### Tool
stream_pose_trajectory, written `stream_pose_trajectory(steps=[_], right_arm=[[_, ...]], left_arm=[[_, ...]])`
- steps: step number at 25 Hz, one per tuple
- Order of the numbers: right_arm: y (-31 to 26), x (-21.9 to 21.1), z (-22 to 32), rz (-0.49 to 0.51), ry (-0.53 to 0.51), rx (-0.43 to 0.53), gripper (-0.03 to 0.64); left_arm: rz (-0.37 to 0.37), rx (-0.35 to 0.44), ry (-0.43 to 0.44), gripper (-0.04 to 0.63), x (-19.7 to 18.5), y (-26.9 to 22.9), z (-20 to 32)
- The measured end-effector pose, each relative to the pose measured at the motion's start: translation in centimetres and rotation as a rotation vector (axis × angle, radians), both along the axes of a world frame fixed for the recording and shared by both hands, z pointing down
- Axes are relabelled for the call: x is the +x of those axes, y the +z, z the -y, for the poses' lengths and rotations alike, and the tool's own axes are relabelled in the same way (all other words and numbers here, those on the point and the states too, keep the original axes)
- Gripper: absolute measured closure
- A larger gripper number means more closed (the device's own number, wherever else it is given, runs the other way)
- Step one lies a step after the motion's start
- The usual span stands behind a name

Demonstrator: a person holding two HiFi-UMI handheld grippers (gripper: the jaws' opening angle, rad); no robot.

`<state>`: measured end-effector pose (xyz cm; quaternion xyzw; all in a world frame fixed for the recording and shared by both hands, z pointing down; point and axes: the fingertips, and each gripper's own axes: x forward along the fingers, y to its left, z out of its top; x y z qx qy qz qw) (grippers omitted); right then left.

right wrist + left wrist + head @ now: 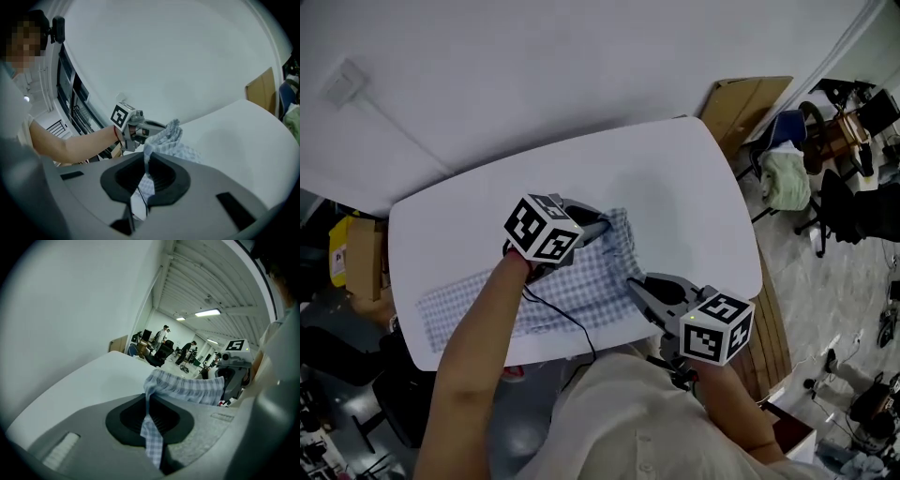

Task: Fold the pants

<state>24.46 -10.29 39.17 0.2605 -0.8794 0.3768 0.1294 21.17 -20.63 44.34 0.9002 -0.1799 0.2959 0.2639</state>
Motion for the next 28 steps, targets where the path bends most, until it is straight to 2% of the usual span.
stream_pose_trajectory(steps=[12, 16, 21, 28], right_arm=[[-3.0, -13.1, -5.1, 0.018, -0.226, 0.075, 0.581], [-3.5, -16.3, -6.9, 0.03, -0.301, 0.078, 0.581], [-2.6, -23.4, -10.1, 0.035, -0.403, 0.071, 0.581], [-0.4, -32.0, -14.5, 0.017, -0.548, 0.059, 0.581]], left_arm=[[-0.104, 0.051, -0.163, 0.571, -12.5, -3.3, -4.8], [-0.114, 0.062, -0.213, 0.571, -15.6, -4.3, -6.3], [-0.125, 0.063, -0.294, 0.571, -23.1, -3.8, -9.4], [-0.136, 0.022, -0.396, 0.571, -32.2, -1.7, -13.9]])
